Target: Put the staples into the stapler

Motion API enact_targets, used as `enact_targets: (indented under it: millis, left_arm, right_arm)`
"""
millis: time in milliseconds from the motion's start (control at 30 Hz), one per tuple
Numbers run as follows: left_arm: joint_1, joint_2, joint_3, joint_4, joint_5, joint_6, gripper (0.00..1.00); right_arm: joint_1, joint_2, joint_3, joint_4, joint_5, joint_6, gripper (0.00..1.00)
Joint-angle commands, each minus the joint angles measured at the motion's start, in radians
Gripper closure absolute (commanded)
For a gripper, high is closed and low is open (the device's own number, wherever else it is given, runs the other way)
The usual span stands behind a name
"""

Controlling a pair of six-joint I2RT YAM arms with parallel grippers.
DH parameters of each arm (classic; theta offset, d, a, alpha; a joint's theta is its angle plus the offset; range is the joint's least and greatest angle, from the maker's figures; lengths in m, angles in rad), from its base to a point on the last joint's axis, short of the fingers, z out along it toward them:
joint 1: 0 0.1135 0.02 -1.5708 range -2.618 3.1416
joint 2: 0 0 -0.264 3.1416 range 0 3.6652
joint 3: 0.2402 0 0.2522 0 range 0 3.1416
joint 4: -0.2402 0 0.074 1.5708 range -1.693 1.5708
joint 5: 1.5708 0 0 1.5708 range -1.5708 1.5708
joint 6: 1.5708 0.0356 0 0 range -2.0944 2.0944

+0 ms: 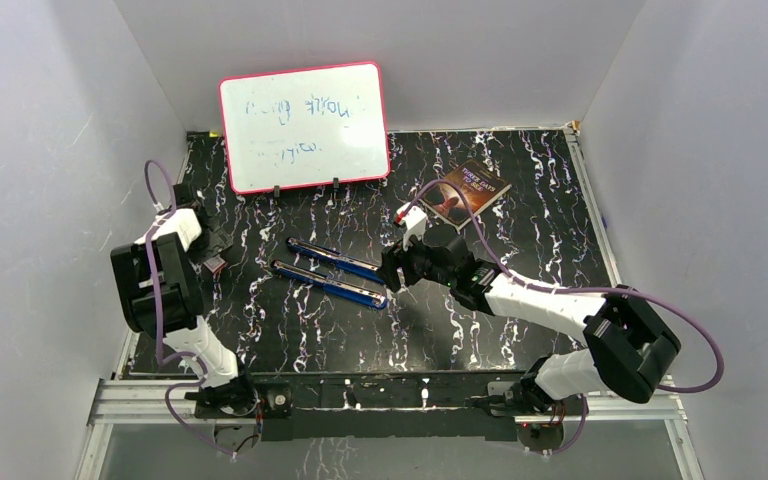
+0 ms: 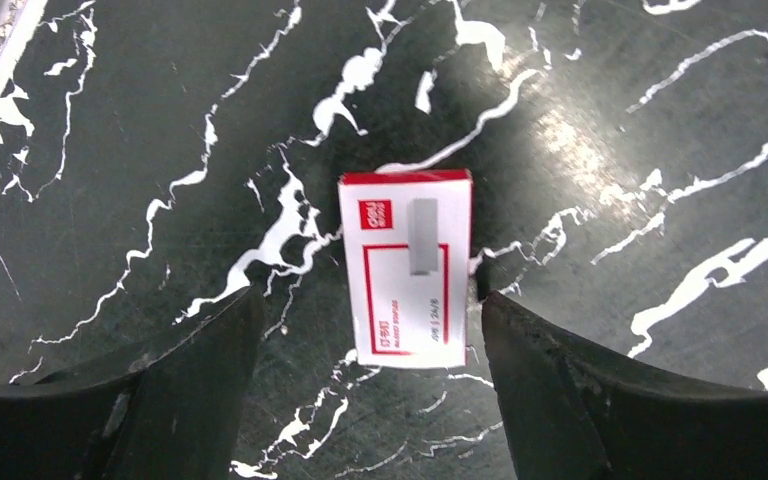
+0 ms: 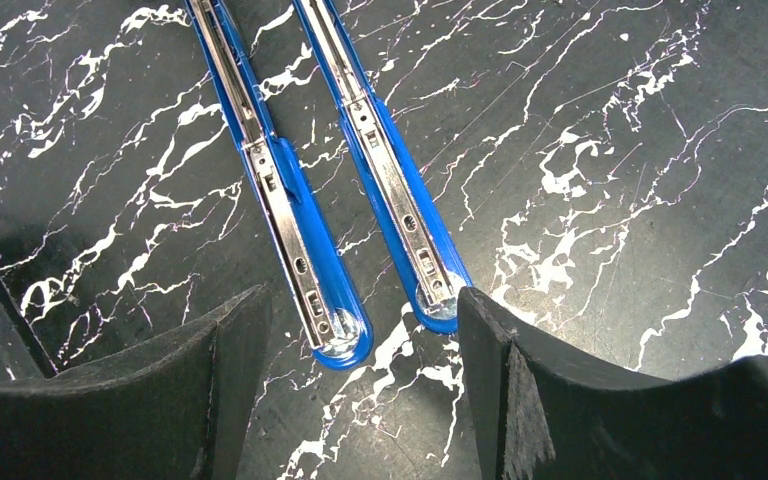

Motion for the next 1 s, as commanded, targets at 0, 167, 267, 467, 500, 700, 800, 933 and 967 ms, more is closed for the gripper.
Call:
enact_targets:
  millis: [0,167,267,467,500,700,800,933,967]
  left_arm:
    - [0.019,0.024,0.027,-0.011,-0.026,-0.015,0.24]
    - [0.029,0.042,0.026,-0.006,-0.019,-0.019,0.36]
    - [0.030,0.045,0.016,0.003,-0.008,-0.023,0.43]
    - [0.030,0.050,0.013,0.011,0.028,-0.025,0.59]
    - [0.030,0.049,0.013,0.013,0.034,-0.025,0.61]
    - [0.030,0.010,0.007,0.017,0.088,0.004,0.70]
    - [0.030,-0.043,-0.001,0.030,0.143,0.037,0.71]
    - [0.008,-0.105,-0.002,0.034,0.213,0.113,0.73]
    - [-0.006,-0.115,-0.004,0.032,0.219,0.129,0.74]
  right_arm:
    - [0.001,0.010,0.018,0.034,-0.009,-0.010,0.24]
    - [0.001,0.012,0.018,0.035,-0.010,-0.011,0.24]
    - [0.000,0.013,0.019,0.035,-0.010,-0.011,0.24]
    - [0.000,0.009,0.013,0.034,-0.004,-0.014,0.24]
    - [0.000,0.008,0.012,0.033,-0.002,-0.015,0.24]
    - [0.001,0.000,0.009,0.034,0.011,-0.015,0.24]
    - [0.000,-0.007,0.006,0.035,0.025,-0.016,0.24]
    - [0.001,-0.020,-0.001,0.041,0.048,-0.016,0.24]
    - [0.000,-0.021,-0.003,0.043,0.051,-0.014,0.24]
